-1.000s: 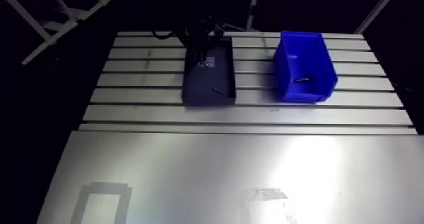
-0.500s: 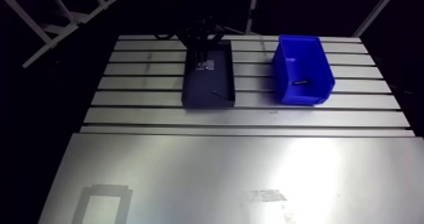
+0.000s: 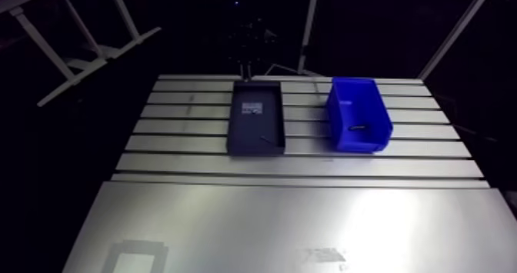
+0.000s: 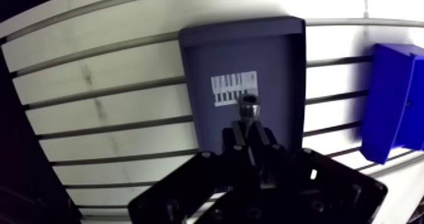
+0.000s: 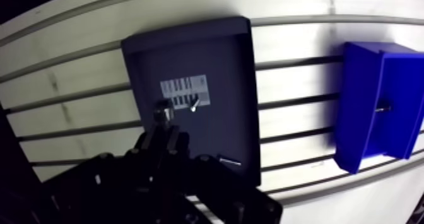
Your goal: Pick up the M10 bolt from the tray and put it into the blue bin.
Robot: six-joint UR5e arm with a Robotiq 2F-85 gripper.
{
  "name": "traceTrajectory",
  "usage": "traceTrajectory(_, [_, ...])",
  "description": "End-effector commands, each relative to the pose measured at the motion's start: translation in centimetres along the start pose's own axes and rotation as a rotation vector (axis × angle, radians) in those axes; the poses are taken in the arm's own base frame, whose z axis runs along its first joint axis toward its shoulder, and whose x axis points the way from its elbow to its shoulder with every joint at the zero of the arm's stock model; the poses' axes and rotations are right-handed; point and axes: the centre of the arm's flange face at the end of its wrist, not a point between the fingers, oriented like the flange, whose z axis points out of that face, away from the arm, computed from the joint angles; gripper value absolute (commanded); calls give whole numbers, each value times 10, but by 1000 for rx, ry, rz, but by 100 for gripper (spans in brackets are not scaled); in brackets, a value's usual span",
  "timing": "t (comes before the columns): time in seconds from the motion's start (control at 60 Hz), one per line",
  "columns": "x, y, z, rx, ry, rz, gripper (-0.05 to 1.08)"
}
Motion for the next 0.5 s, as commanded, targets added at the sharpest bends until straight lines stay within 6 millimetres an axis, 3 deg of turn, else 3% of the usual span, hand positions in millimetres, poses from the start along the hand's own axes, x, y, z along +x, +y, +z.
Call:
traceTrajectory(0.017, [-16,3,-41,-18,34,-105,105])
traceTrajectory(0.2, [-36,7,-93,-41,78,-346,105])
traceTrajectory(0.383, [-48,9,-120,-52,97,-601,104])
traceTrajectory(0.5, [-47,24,-130,-55,101,-737,104])
